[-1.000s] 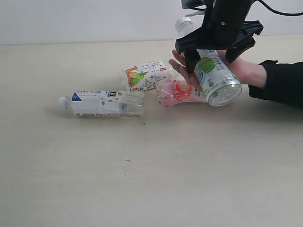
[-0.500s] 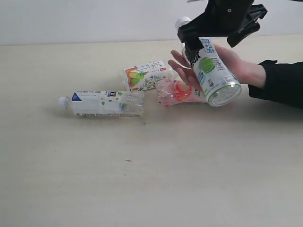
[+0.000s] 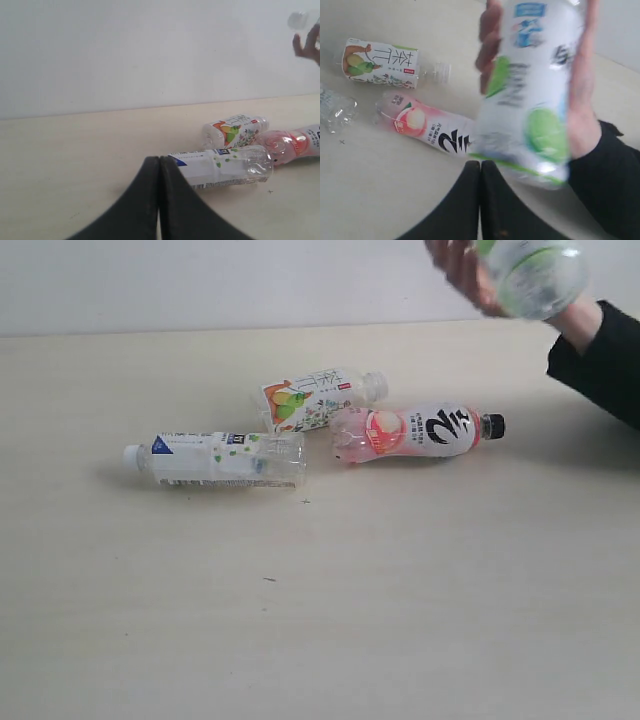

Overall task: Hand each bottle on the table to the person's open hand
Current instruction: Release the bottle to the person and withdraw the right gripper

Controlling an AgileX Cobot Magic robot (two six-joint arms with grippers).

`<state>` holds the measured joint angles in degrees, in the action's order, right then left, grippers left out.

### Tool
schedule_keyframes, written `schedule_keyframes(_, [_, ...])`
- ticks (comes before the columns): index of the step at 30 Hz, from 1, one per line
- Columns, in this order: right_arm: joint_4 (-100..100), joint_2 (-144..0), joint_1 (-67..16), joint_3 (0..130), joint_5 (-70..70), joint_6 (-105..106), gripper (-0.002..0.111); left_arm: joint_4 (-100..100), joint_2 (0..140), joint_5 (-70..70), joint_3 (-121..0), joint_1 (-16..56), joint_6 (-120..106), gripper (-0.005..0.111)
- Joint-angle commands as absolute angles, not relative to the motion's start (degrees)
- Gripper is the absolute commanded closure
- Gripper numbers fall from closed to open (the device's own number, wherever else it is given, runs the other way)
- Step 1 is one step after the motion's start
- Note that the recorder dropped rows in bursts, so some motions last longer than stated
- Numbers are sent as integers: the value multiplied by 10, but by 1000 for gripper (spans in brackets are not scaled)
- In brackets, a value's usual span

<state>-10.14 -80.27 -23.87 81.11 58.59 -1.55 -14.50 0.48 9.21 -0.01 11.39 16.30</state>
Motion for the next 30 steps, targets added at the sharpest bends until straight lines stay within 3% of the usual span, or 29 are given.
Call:
schedule_keyframes(1, [-110, -691, -237, 712, 565, 4, 108, -145, 3, 89, 0, 114, 167, 107])
schedule_keyframes(15, [-188, -292, -237, 349, 407, 66, 108, -145, 3, 89, 0, 114, 167, 107])
schedule_keyframes(30, [-271, -94, -237, 244, 388, -77, 108, -145, 3, 89, 0, 114, 167, 107])
